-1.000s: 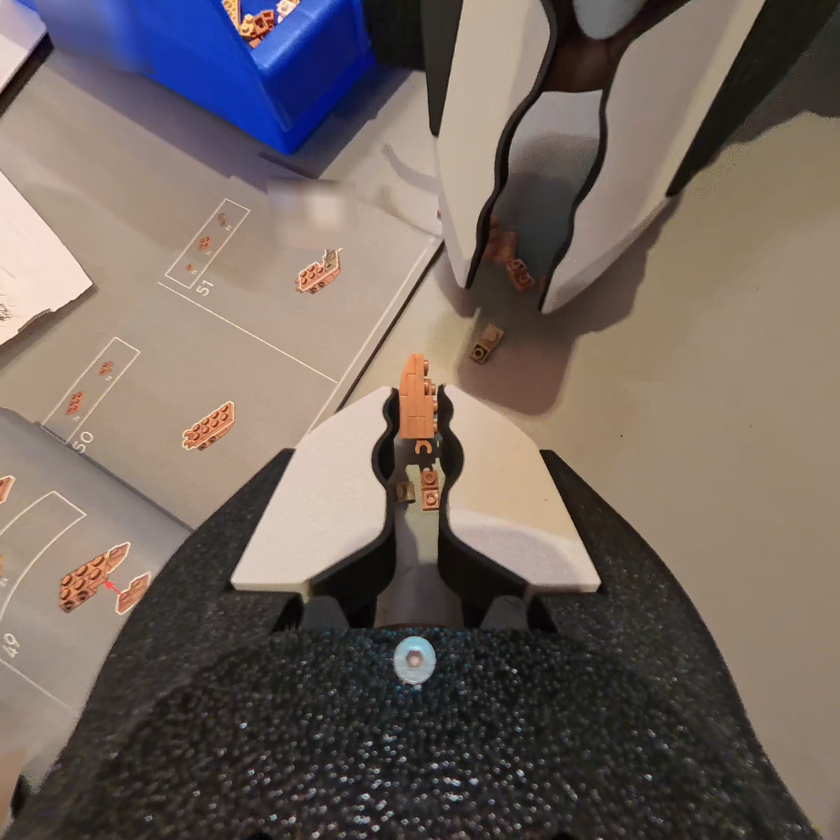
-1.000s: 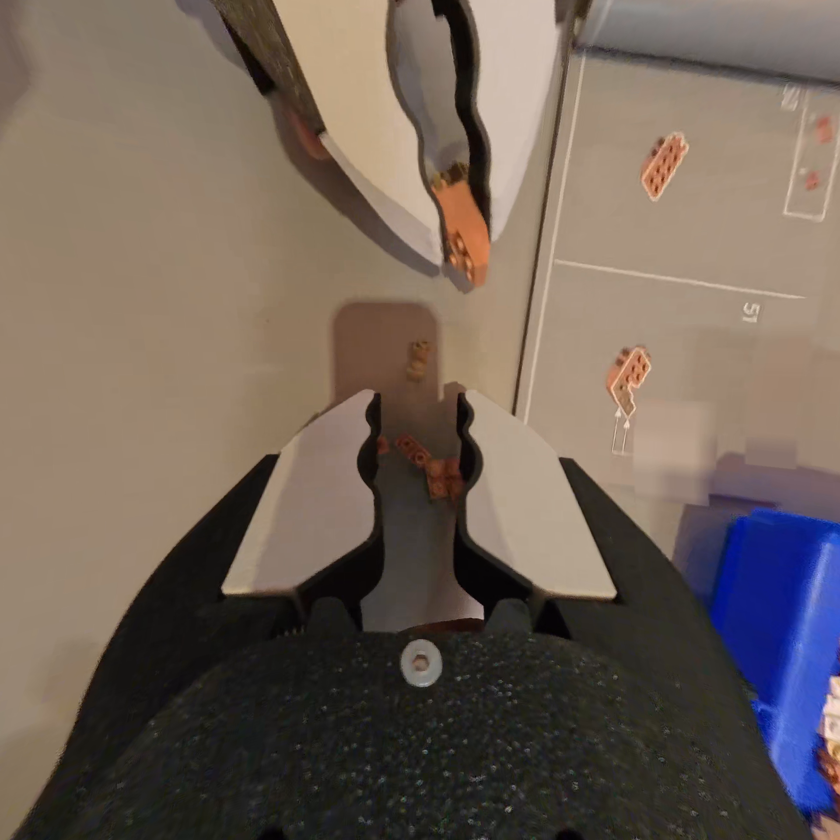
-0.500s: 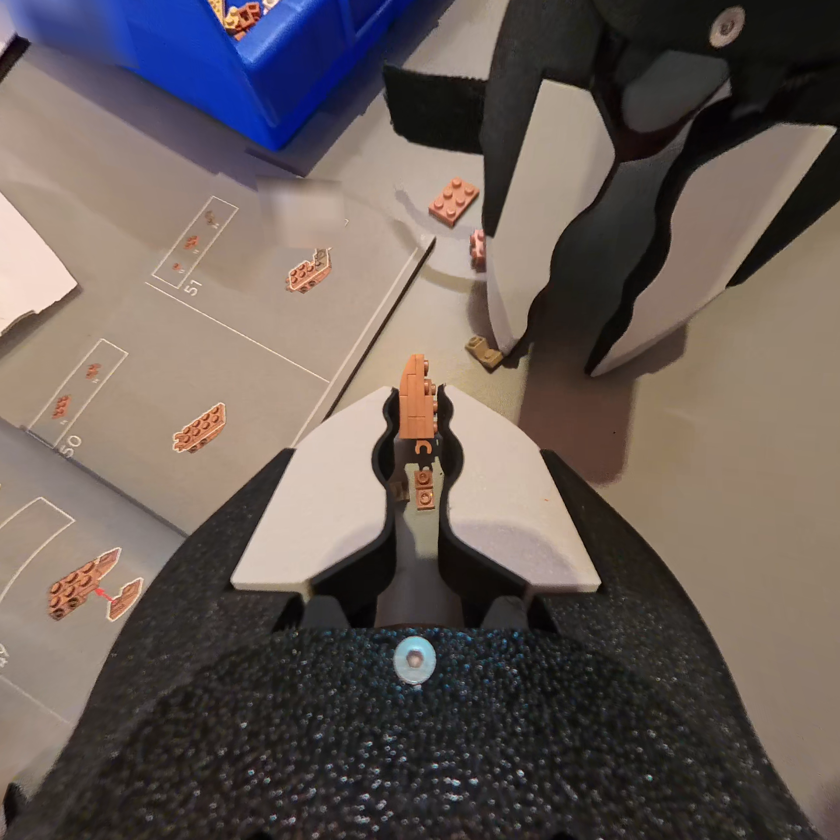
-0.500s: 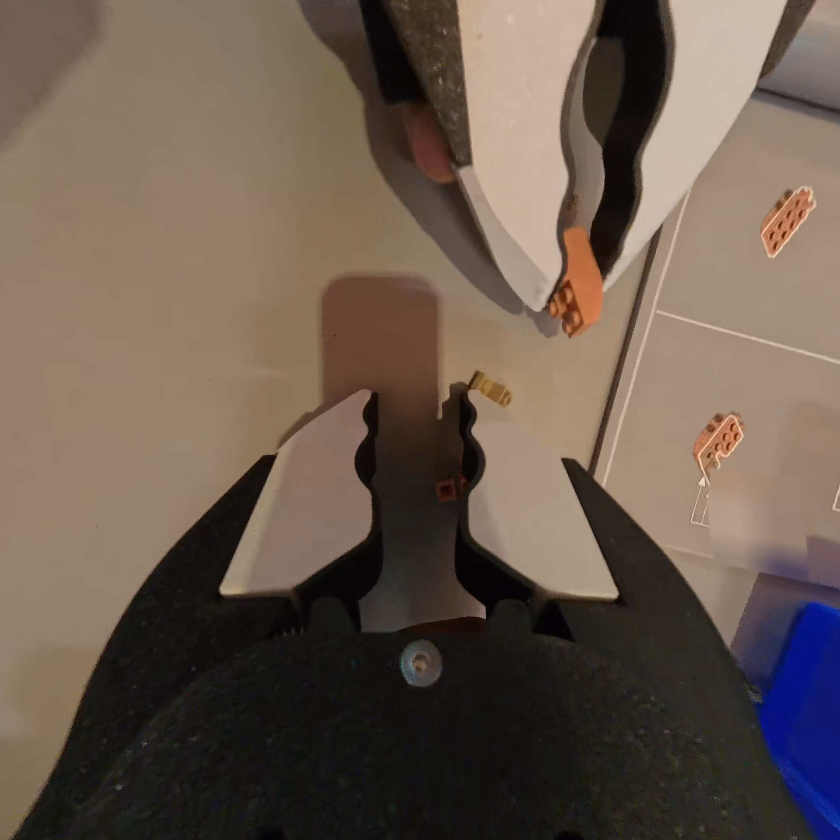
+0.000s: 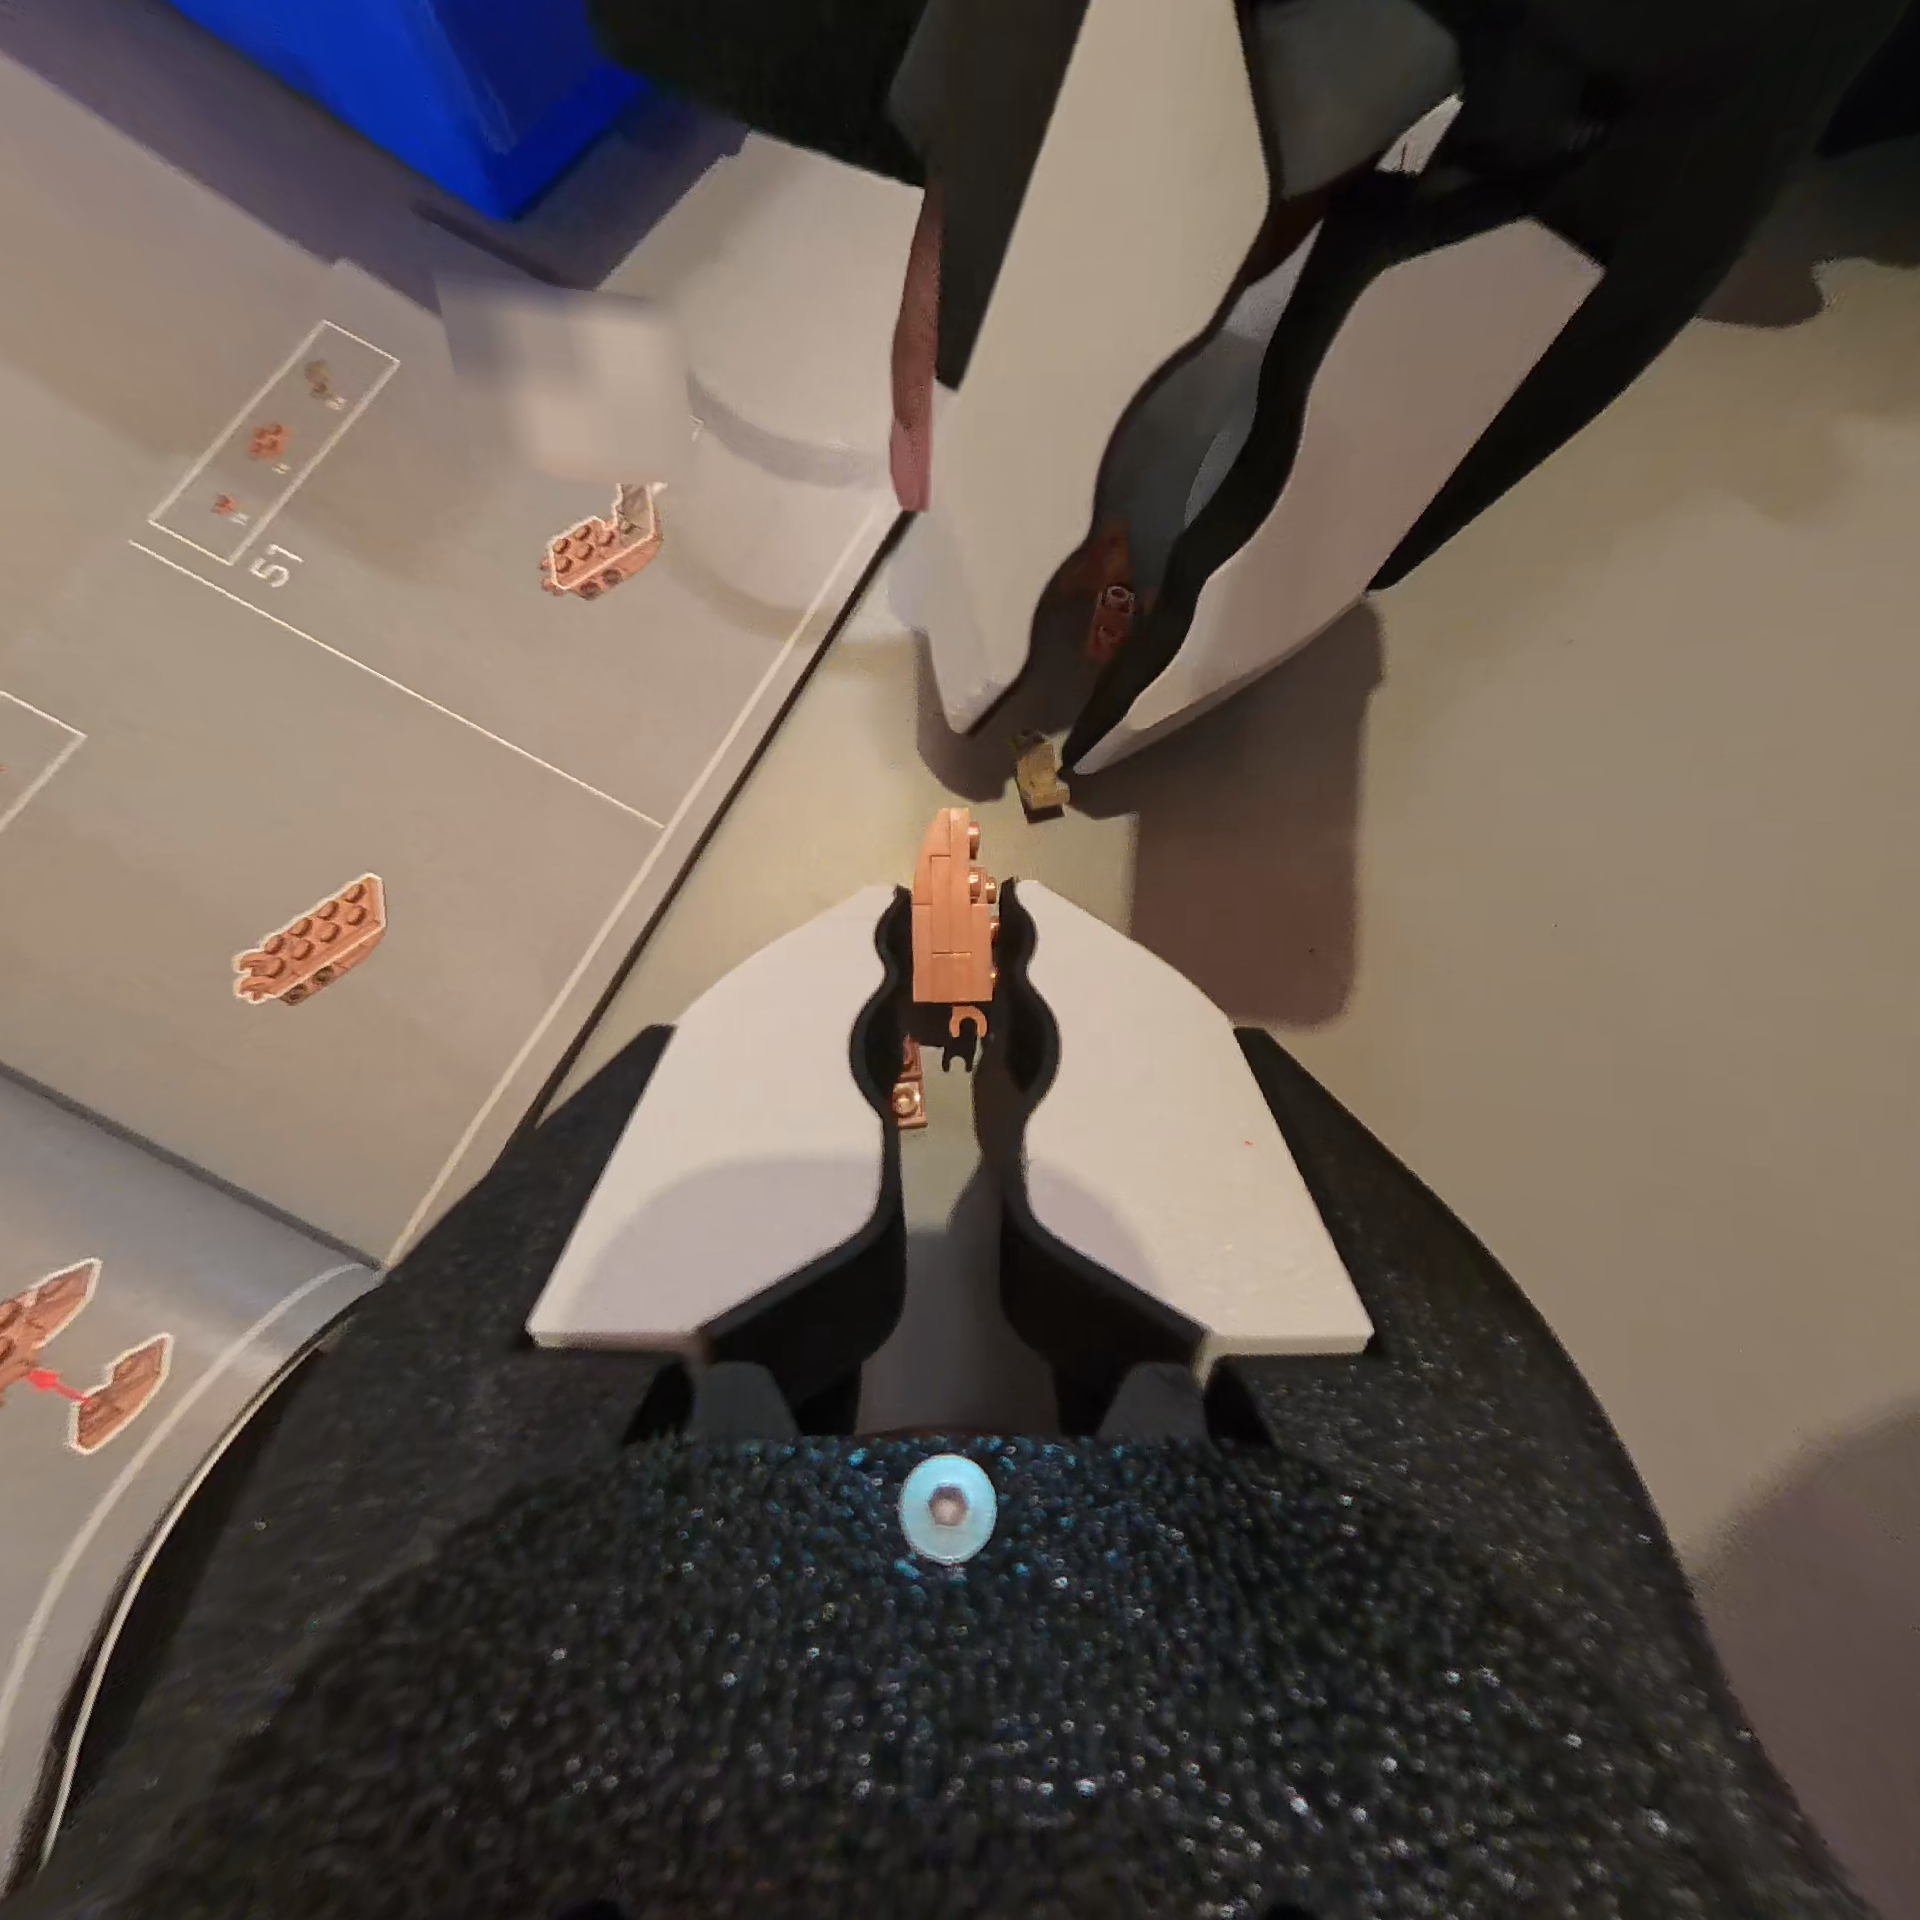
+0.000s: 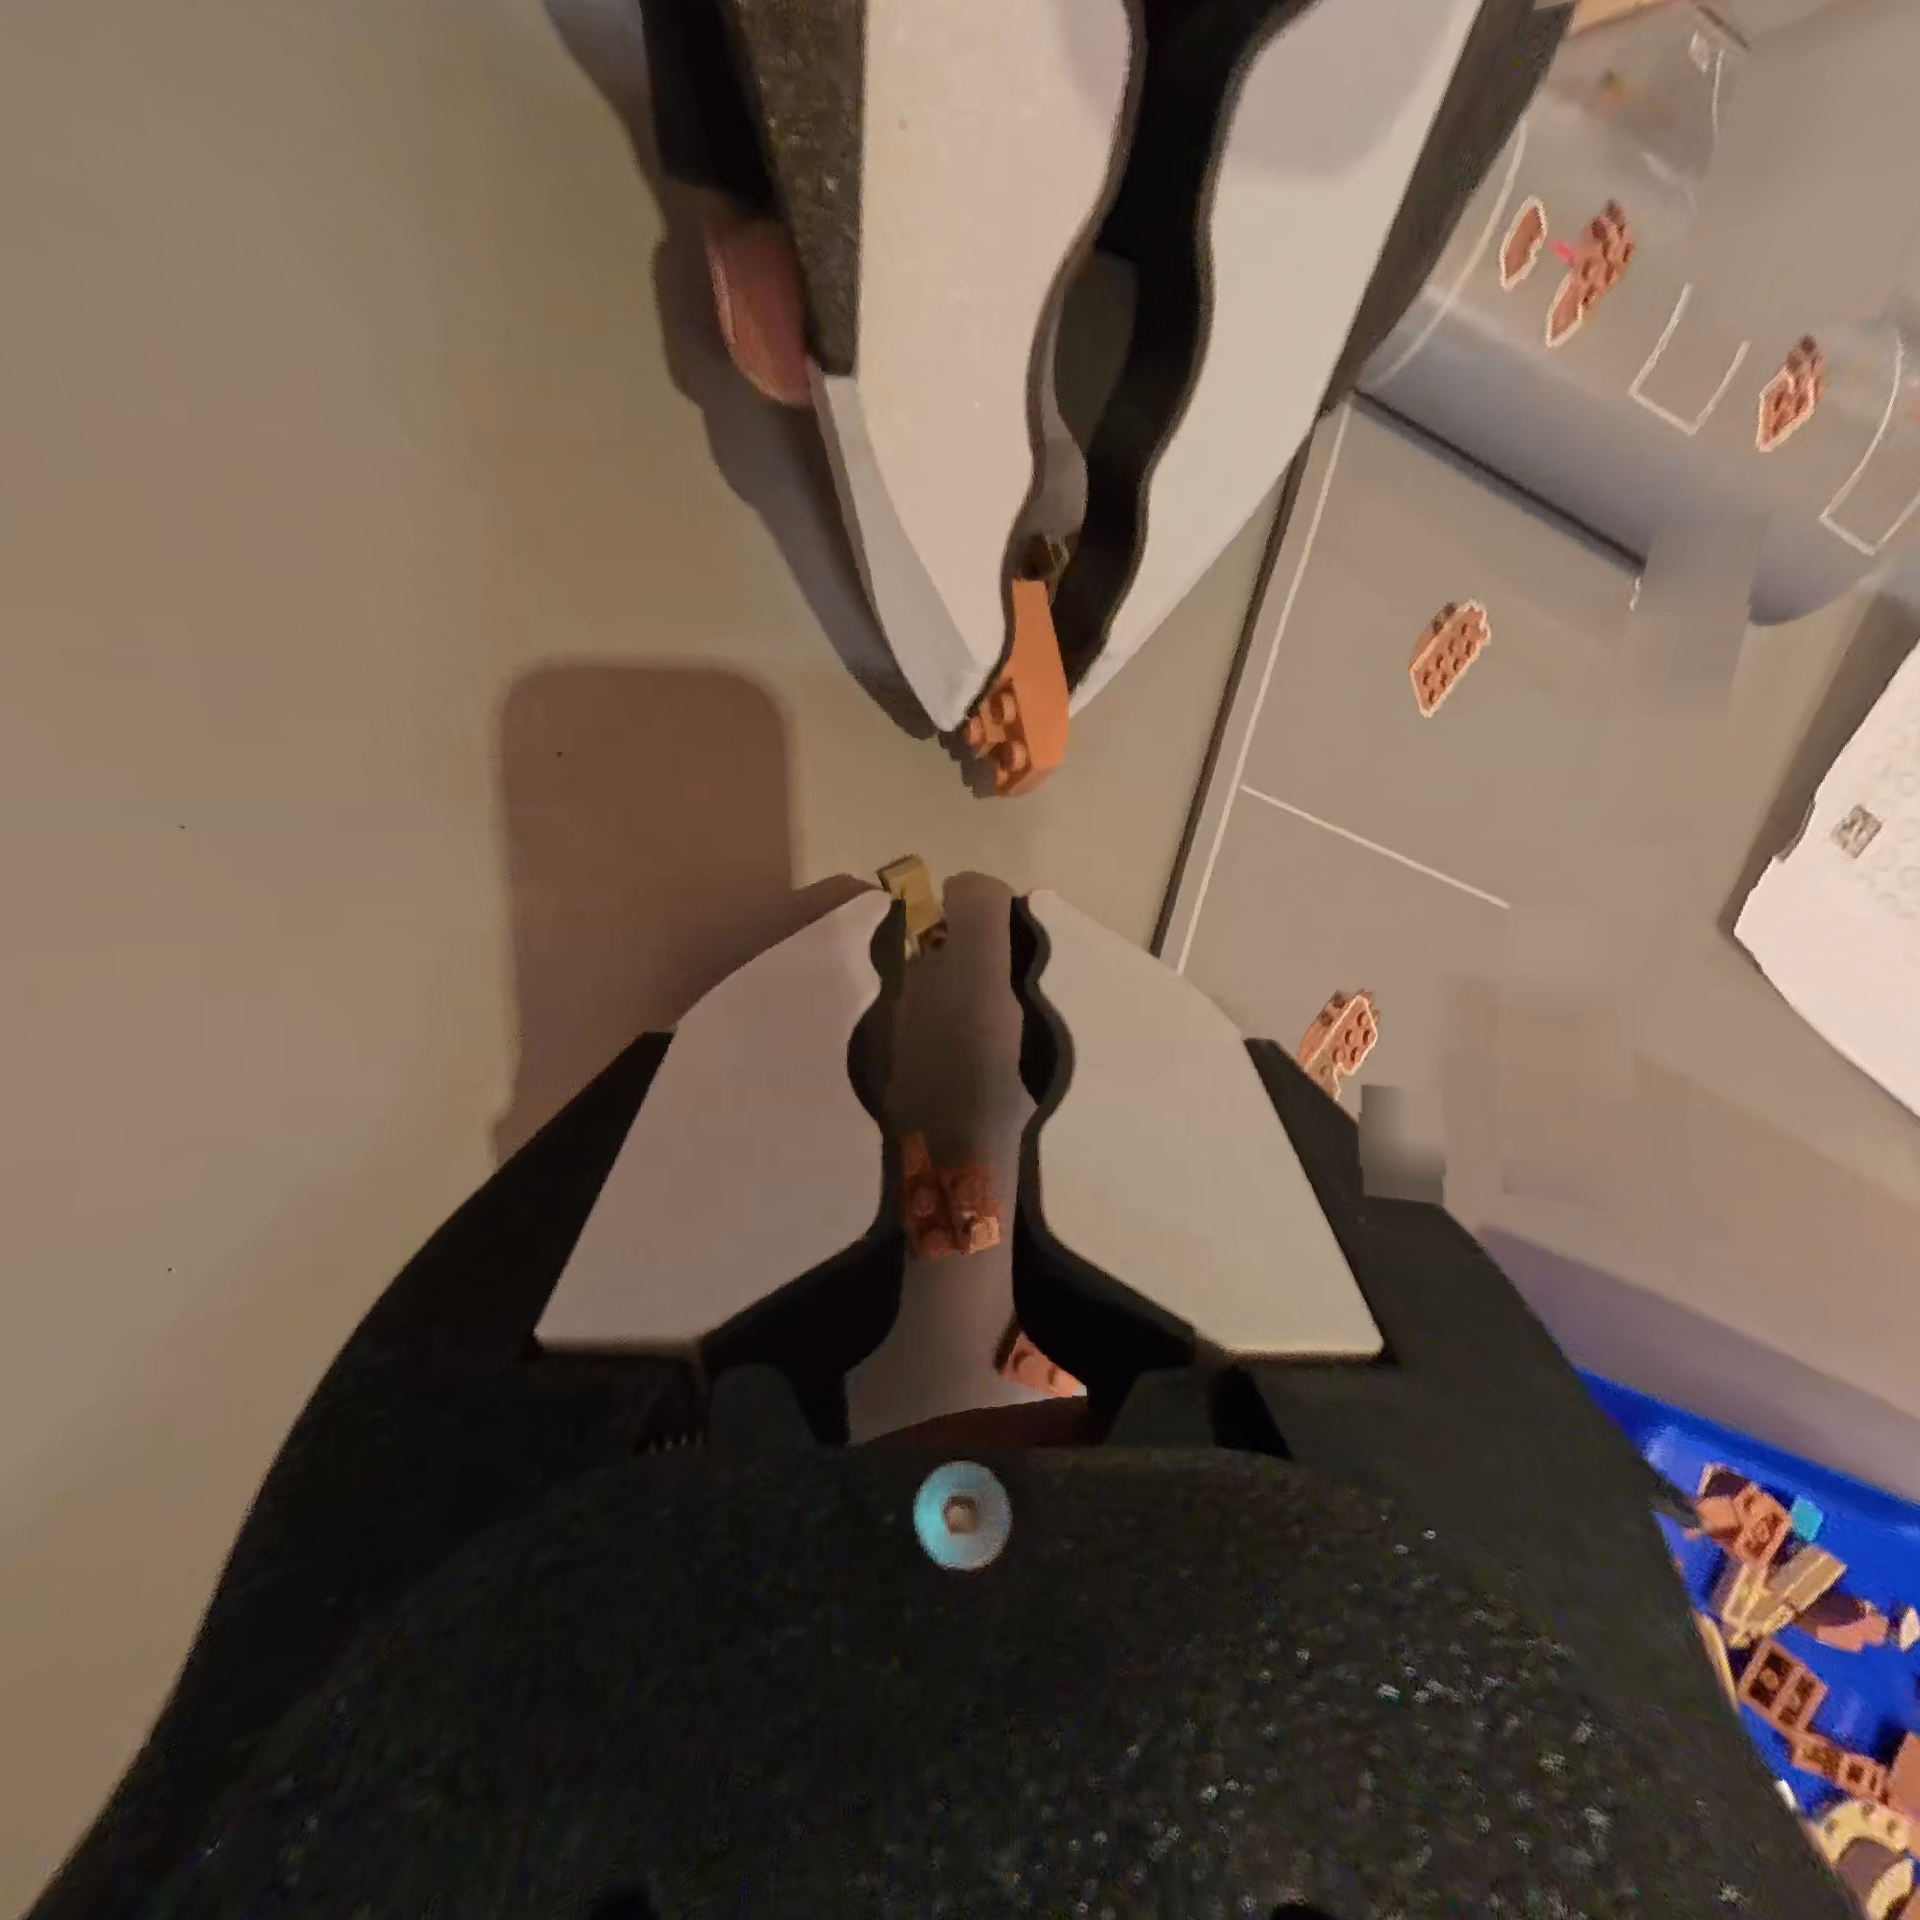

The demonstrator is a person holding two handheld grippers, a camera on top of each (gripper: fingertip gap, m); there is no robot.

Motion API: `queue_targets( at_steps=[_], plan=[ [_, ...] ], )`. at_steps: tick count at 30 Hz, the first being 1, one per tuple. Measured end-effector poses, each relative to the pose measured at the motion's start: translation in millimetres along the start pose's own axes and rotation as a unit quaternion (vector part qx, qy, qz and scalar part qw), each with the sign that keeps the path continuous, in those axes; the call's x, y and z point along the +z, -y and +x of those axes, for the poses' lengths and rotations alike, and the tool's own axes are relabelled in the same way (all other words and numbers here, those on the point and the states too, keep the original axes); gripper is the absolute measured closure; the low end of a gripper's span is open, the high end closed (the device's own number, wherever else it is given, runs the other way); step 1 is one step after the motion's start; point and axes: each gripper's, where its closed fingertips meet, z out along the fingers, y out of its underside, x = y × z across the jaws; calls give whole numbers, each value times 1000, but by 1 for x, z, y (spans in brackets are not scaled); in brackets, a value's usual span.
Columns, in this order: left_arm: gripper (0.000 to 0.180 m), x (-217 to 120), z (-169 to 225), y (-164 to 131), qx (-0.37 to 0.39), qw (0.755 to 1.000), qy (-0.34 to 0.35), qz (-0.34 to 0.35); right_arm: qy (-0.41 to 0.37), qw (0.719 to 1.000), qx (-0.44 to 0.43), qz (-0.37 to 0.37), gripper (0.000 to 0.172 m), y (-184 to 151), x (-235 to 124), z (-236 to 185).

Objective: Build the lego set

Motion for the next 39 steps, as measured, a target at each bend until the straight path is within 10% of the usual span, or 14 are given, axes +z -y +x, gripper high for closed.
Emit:
queue_targets(
  at_steps=[21, 33, 39],
  plan=[
    [166, 4, 2, -3, 18, 1000, 4, -13, 43, 999, 6, -13, 163, -4, 6, -3],
    [165, 6, 3, -6, 29, 999, 13, -28, -238, 965, -98, -53, 163, 4, -11, 15],
    [166, 7, 3, -7, 35, 999, 17, -33, -239, 962, -105, -82, 149, -2, -10, -10]
  ],
)
